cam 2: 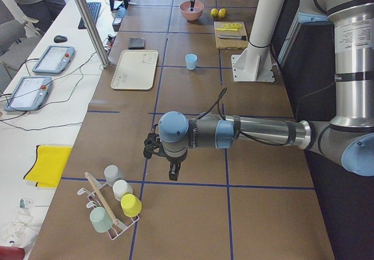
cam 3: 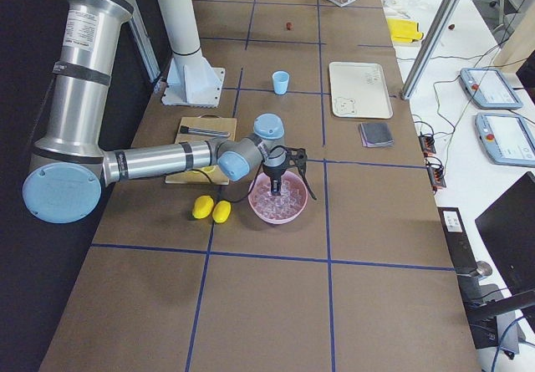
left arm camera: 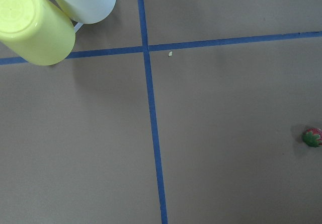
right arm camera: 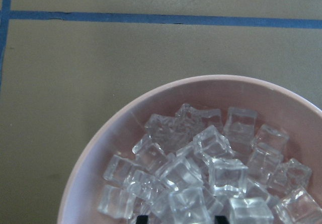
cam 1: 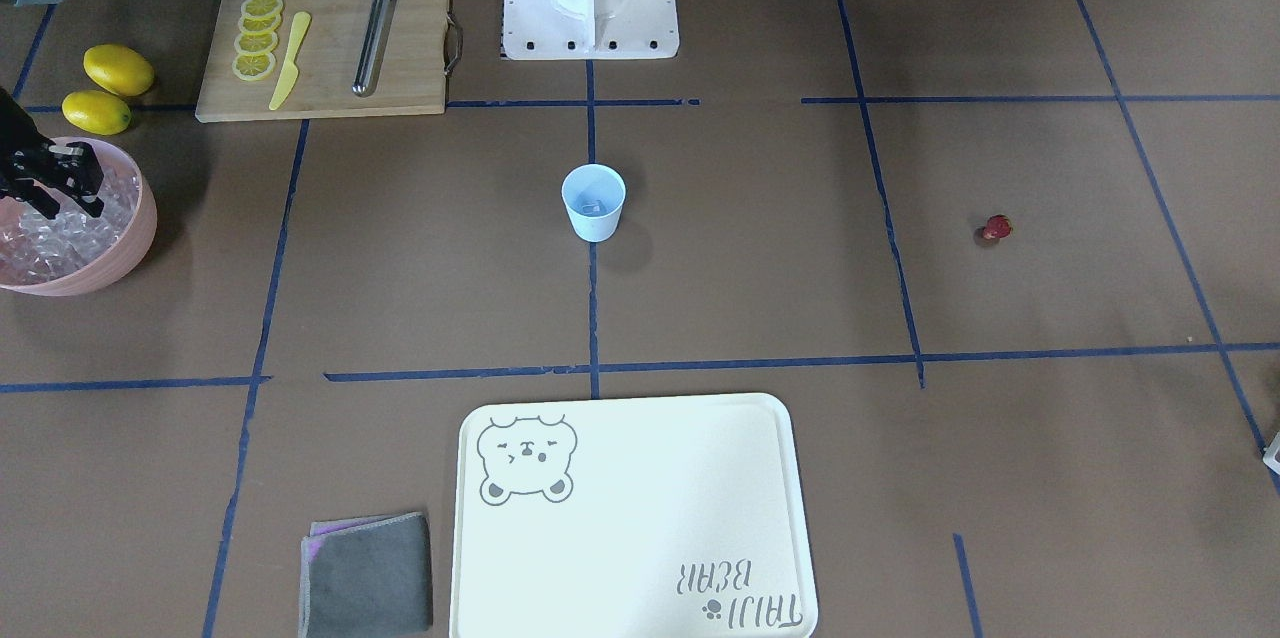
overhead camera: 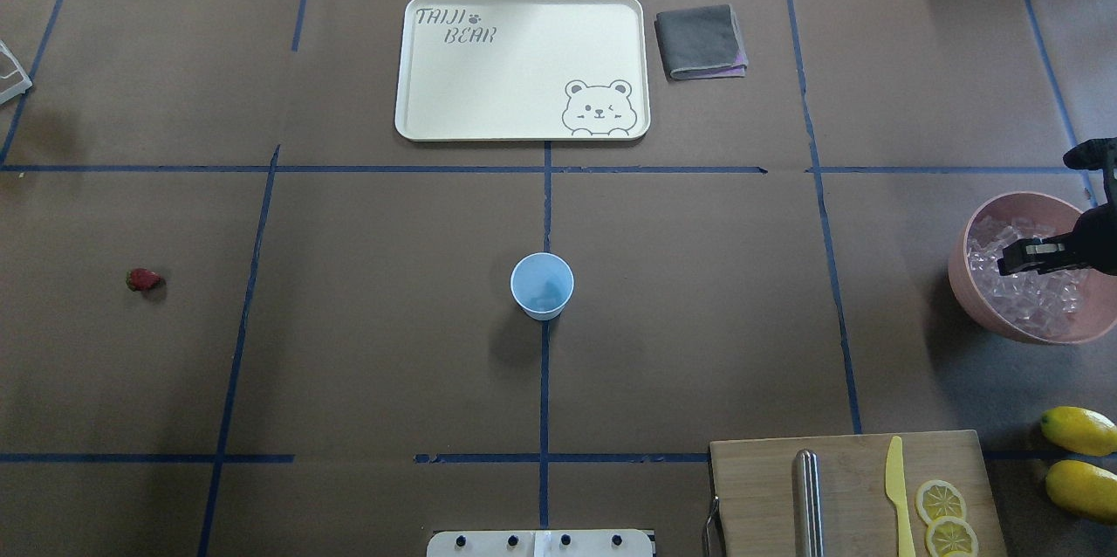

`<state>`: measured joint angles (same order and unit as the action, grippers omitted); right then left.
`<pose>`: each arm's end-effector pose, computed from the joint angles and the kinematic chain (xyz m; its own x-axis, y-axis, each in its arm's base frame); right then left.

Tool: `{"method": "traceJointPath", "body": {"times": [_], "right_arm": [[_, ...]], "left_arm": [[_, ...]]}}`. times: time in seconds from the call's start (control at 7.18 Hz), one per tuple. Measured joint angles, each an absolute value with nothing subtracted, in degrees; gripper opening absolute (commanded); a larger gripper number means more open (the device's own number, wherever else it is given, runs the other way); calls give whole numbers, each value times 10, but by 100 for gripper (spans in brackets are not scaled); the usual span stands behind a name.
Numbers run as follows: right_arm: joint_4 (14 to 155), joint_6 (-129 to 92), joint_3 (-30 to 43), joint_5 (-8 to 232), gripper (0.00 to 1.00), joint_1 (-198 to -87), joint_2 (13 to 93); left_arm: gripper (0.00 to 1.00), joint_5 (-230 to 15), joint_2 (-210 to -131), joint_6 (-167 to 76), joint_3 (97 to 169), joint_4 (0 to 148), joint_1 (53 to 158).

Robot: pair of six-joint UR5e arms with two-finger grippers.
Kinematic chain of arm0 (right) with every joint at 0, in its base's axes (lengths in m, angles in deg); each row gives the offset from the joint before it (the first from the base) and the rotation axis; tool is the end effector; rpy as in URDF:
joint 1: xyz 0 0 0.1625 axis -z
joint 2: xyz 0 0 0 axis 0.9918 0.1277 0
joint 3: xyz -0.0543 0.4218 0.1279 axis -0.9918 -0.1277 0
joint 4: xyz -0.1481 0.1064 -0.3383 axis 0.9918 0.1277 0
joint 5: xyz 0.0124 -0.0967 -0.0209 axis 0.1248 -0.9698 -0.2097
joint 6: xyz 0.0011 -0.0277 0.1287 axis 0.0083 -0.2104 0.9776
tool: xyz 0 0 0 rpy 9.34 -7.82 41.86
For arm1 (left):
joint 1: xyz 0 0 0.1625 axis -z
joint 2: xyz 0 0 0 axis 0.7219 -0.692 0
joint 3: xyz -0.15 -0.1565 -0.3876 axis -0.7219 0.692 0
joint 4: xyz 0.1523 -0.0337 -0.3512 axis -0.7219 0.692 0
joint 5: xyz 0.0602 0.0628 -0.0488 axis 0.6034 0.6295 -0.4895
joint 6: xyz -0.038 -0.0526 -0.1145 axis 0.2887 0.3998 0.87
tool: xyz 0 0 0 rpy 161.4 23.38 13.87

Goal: Put ice and strawberries in cup
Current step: 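Lower the right gripper into the bowl and grasp another ice cube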

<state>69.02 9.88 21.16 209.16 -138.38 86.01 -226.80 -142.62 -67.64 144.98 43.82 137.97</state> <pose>-0.1741 -0.3744 0.6030 0.7225 -0.0217 0.6911 -0.0647 0.9930 0.0988 -0.0436 -0.3959 0.6553 0.6321 0.1145 -0.7664 -0.0482 0.9929 0.1086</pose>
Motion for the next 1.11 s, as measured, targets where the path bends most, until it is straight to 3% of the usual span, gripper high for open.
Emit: {"method": "traceJointPath", "body": {"times": [0.7, 1.11], "right_arm": [[692, 96, 210, 2086, 45, -1382, 858], [692, 95, 210, 2086, 12, -1382, 858]], "left_arm": [[100, -2268, -1426, -676, 1450, 438, 1380], [100, -2268, -1426, -676, 1450, 438, 1380]]}}
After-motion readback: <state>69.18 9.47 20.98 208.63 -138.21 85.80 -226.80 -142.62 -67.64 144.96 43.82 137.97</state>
